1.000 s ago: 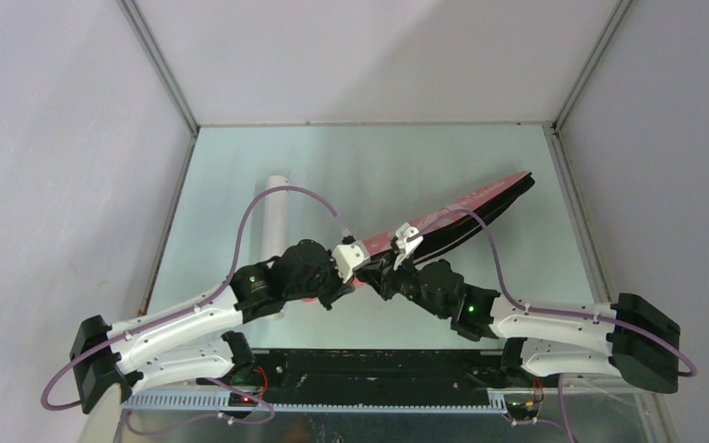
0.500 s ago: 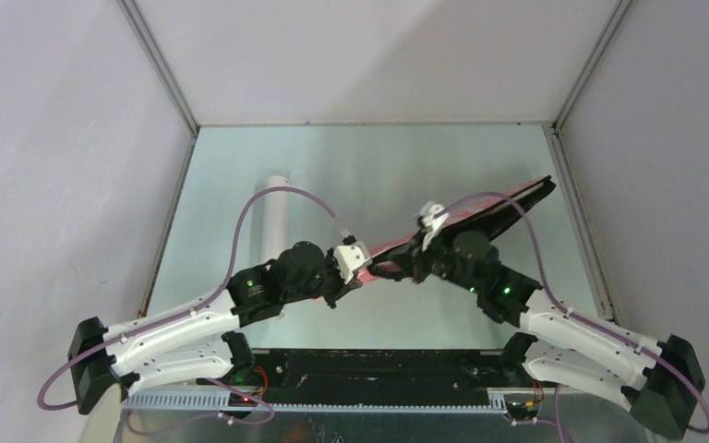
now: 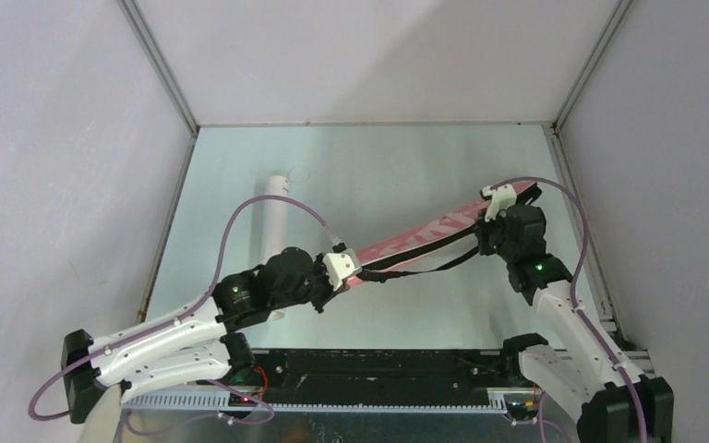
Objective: Pack up the badminton gear
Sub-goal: Zip the racket bag at the center of the board, then place the racket bag at the center of the board.
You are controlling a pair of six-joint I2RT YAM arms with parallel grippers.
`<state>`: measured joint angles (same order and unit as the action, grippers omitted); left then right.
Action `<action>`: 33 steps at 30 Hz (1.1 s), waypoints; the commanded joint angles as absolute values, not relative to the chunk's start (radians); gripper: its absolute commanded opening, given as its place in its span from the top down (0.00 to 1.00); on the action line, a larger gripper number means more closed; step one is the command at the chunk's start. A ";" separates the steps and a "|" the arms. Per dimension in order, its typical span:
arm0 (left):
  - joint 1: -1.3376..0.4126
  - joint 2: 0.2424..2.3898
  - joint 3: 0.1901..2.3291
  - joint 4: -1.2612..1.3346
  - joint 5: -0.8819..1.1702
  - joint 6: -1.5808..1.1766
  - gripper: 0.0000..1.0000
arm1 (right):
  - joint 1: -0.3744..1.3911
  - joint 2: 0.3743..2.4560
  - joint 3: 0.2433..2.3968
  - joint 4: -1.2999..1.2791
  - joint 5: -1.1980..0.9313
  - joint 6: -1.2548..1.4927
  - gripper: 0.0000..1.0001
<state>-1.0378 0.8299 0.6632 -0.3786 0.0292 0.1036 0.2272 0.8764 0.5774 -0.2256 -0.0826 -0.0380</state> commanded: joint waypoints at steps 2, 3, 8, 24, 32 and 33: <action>-1.036 0.758 0.679 -0.339 0.008 0.127 1.00 | 0.083 0.982 0.614 -0.080 0.175 -0.117 1.00; -1.034 0.753 0.680 -0.335 0.015 0.131 1.00 | 0.048 1.026 0.615 -0.012 0.239 -0.128 1.00; -1.031 0.734 0.679 -0.337 0.032 0.128 1.00 | -0.122 1.227 0.646 0.280 0.397 -0.219 1.00; -1.020 0.743 0.689 -0.245 -0.073 0.130 1.00 | -0.408 1.558 0.990 0.134 -0.247 -0.259 0.79; -0.891 1.051 0.828 -0.249 -0.566 -0.049 1.00 | -0.304 1.000 0.804 0.018 -0.448 0.222 0.01; -0.887 1.075 0.867 -0.298 -0.604 -0.076 1.00 | -0.279 0.908 0.784 -0.010 -0.423 0.273 0.01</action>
<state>-0.9604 0.9611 0.7368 -0.2581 -0.1555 0.0792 -0.3439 1.1503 0.8825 0.0273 -0.3447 0.0288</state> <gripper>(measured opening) 0.046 0.975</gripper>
